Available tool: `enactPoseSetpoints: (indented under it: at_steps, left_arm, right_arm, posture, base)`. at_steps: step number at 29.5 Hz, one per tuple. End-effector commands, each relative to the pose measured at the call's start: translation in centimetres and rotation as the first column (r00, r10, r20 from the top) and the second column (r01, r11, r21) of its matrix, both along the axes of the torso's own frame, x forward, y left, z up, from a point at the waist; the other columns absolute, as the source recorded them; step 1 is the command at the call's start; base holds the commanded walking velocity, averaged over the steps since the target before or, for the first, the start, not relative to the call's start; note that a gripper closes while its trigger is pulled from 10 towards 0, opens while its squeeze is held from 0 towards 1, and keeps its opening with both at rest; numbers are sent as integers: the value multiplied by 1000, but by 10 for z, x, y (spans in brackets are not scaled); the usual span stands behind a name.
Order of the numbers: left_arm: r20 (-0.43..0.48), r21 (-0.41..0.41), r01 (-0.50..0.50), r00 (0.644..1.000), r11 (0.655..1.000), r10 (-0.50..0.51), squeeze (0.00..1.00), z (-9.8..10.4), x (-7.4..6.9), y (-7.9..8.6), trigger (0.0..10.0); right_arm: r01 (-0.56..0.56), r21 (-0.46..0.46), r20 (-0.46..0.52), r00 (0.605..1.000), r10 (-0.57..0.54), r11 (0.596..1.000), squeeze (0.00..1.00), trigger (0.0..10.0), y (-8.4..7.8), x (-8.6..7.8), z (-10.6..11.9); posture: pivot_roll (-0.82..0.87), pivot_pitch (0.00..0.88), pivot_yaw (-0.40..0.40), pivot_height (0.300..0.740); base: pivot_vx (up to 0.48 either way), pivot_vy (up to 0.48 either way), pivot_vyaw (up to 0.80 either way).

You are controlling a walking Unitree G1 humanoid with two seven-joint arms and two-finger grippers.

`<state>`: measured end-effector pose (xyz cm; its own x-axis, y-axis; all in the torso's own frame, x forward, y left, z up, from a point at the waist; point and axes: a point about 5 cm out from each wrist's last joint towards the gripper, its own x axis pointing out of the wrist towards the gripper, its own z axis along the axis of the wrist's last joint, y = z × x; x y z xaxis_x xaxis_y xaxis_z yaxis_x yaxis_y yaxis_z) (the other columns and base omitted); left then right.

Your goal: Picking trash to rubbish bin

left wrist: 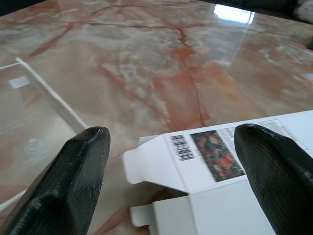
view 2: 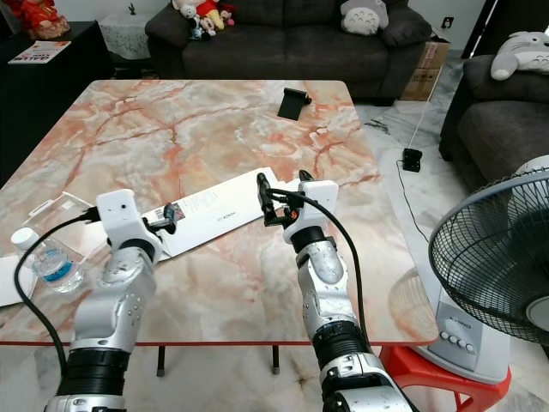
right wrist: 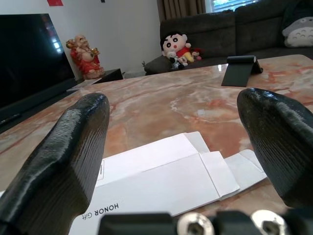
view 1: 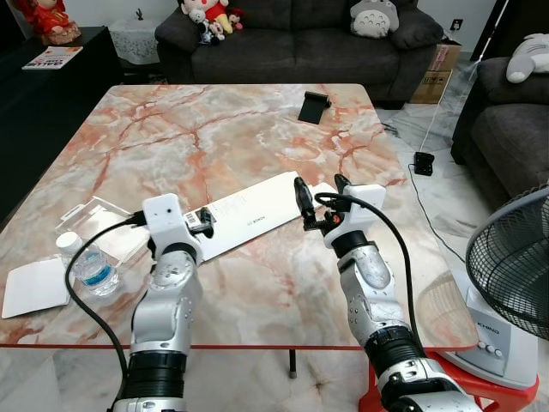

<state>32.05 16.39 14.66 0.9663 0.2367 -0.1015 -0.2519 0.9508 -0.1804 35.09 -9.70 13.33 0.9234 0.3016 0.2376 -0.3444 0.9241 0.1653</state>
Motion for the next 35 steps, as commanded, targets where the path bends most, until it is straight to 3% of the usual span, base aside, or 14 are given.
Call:
enactPoseSetpoints:
  at_steps: [1, 5, 13, 27, 32, 35]
  left_arm:
    - [-2, -5, 3, 1000, 1000, -3, 0, 2, -3, 2, 10000]
    - [-34, 14, -56, 998, 998, 57, 0, -2, -8, 15, 10000]
    - [-70, -6, -60, 996, 998, 59, 0, -11, -1, 21, 10000]
    - [-80, -247, -27, 997, 969, 7, 0, -17, 7, 14, 10000]
    - [-85, -252, -14, 996, 968, -7, 0, -18, 7, 13, 10000]
    - [-104, -306, 27, 993, 952, -62, 0, -25, 8, 6, 10000]
  right_arm:
    - [-2, 7, 11, 1000, 2, 1000, 0, 10000, 1, 0, 3]
    - [-6, 14, 13, 1000, 6, 1000, 0, 10000, 2, 0, 4]
    - [-3, 12, 13, 1000, 3, 1000, 0, 10000, 1, 0, 4]
    - [-2, 11, 15, 1000, 2, 1000, 0, 10000, 0, 0, 4]
    - [-3, 11, 14, 1000, 3, 1000, 0, 10000, 0, 0, 4]
    - [-6, 11, 14, 1000, 6, 1000, 0, 10000, 1, -1, 4]
  posture:
    - [30, 76, 3, 740]
    - [36, 85, -4, 740]
    - [29, 86, -6, 740]
    - [26, 87, -10, 740]
    - [28, 89, -13, 740]
    - [28, 89, -13, 740]
  base:
    - [0, 0, 0]
    - [0, 0, 0]
    - [0, 0, 0]
    - [0, 0, 0]
    - [0, 0, 0]
    - [0, 0, 0]
